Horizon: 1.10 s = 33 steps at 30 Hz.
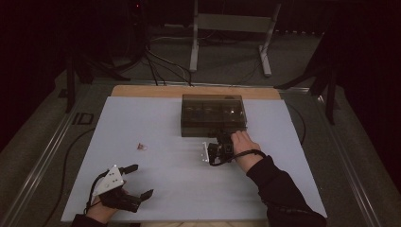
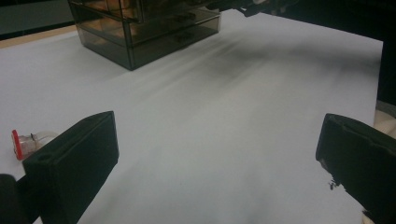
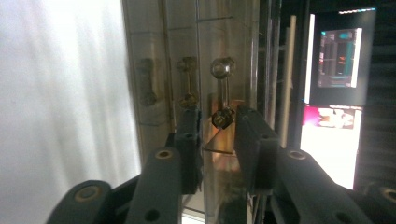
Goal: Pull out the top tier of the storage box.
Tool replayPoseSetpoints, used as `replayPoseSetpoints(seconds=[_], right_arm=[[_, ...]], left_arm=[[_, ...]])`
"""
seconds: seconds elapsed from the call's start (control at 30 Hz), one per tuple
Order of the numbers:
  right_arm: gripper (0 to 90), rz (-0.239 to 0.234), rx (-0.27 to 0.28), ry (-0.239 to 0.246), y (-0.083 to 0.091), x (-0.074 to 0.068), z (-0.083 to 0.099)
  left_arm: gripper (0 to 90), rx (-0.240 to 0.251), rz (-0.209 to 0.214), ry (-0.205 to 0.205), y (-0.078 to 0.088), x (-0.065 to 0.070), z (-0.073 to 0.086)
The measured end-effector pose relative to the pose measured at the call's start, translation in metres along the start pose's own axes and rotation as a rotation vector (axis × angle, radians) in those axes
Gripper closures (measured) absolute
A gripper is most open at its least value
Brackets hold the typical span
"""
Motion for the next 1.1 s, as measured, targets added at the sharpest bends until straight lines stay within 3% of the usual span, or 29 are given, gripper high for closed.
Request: replayPoseSetpoints(seconds=[0.03, 0.3, 0.43, 0.53, 0.63, 0.77, 0.9, 1.1], right_arm=[[65.8, -0.03, 0.018, -0.032, 0.001, 0.001, 0.001], [52.7, -0.182, 0.117, -0.116, 0.006, 0.01, 0.005], [46.6, -0.253, 0.156, -0.183, 0.009, 0.016, 0.009], [35.9, -0.322, 0.191, -0.234, 0.012, 0.022, 0.012], [13.7, -0.431, 0.222, -0.303, 0.016, 0.023, 0.014], [3.4, -0.54, 0.262, -0.37, 0.02, 0.024, 0.018], [3.4, -0.619, 0.318, -0.426, 0.025, 0.028, 0.021], [3.6, -0.672, 0.433, -0.478, 0.029, 0.045, 0.028]], left_arm=[[0.0, 0.0, 0.0, 0.0, 0.0, 0.0, 0.0], [0.0, -0.004, 0.001, -0.003, 0.0, 0.0, 0.0], [0.0, 0.001, 0.002, 0.001, 0.0, 0.0, 0.0], [0.0, 0.0, 0.001, 0.0, 0.0, 0.0, 0.0], [0.0, -0.002, 0.001, -0.001, 0.0, 0.0, 0.0], [0.0, 0.0, 0.001, 0.0, 0.0, 0.0, 0.0], [0.0, -0.003, 0.001, -0.002, 0.0, 0.0, 0.0], [0.0, -0.001, 0.001, 0.0, 0.0, 0.0, 0.0]])
Point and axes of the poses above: each handheld gripper's, and its own axes: y roughly backward along the jaws, z roughly out of its underside, x roughly to its right, the point moved 8 cm from there along -y, roughly forward along the jaws, and after that the axes turned 1 degree about -x, right-handed, at the moved point
